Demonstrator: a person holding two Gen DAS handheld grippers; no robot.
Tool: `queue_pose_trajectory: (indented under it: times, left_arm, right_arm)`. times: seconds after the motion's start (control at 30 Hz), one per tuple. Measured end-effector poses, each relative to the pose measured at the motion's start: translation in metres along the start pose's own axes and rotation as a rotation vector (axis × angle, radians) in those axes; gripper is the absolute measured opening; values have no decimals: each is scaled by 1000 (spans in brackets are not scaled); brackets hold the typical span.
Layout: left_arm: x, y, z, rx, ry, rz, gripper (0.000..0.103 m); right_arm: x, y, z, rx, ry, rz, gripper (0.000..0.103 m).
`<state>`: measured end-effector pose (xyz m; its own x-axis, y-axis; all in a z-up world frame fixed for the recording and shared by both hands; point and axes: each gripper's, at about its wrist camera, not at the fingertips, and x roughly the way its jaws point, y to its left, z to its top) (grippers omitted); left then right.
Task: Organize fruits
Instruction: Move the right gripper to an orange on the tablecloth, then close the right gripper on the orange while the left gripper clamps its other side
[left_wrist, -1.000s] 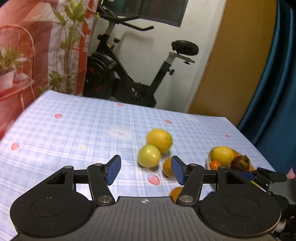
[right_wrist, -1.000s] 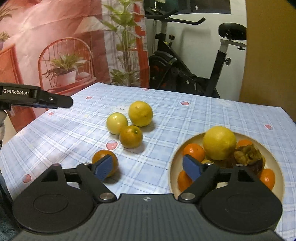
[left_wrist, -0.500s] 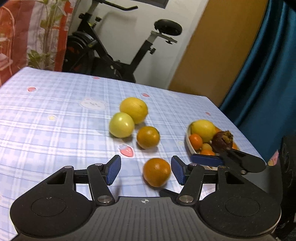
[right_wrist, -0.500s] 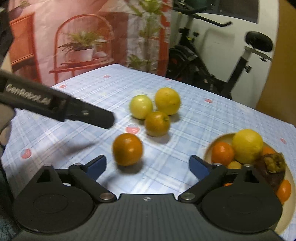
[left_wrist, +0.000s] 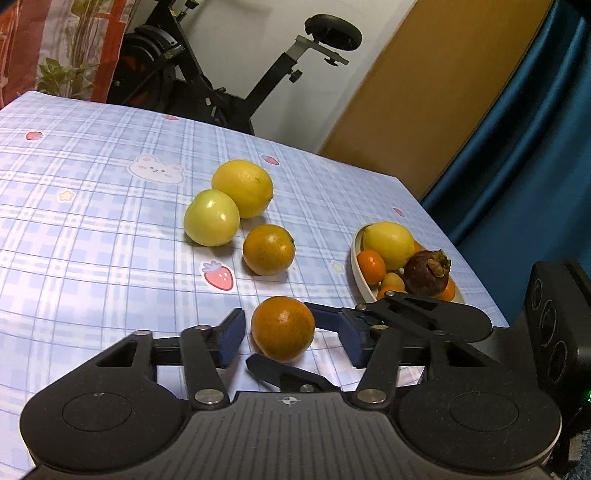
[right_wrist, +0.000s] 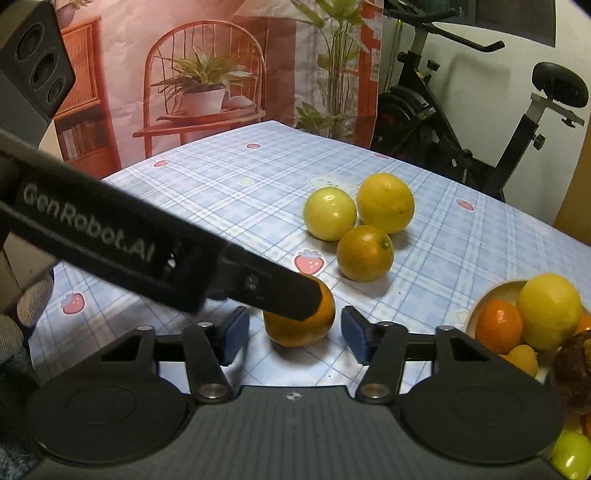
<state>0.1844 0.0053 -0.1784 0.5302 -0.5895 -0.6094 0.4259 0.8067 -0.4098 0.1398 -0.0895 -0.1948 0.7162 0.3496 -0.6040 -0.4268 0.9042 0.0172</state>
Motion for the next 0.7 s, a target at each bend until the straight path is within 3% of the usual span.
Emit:
queue_pose_trajectory:
  times: [0.2,0.3,0.57,0.7]
  left_arm:
    - [5,1,-1,11,11,26,36]
    - [5,1,-1,11,10,20,35]
    - [-2,-21,6,48,-14,-23,35]
    - [2,-49,9,118,-23,-12,35]
  right_arm:
    - [1,-4,-1,36,2,13,51]
    - [-1,-8,-2,59,3,7,45]
    - [-27,-14,-4,120,-55,-21,45]
    - [-46,-25,-7,169,-95,-47,45]
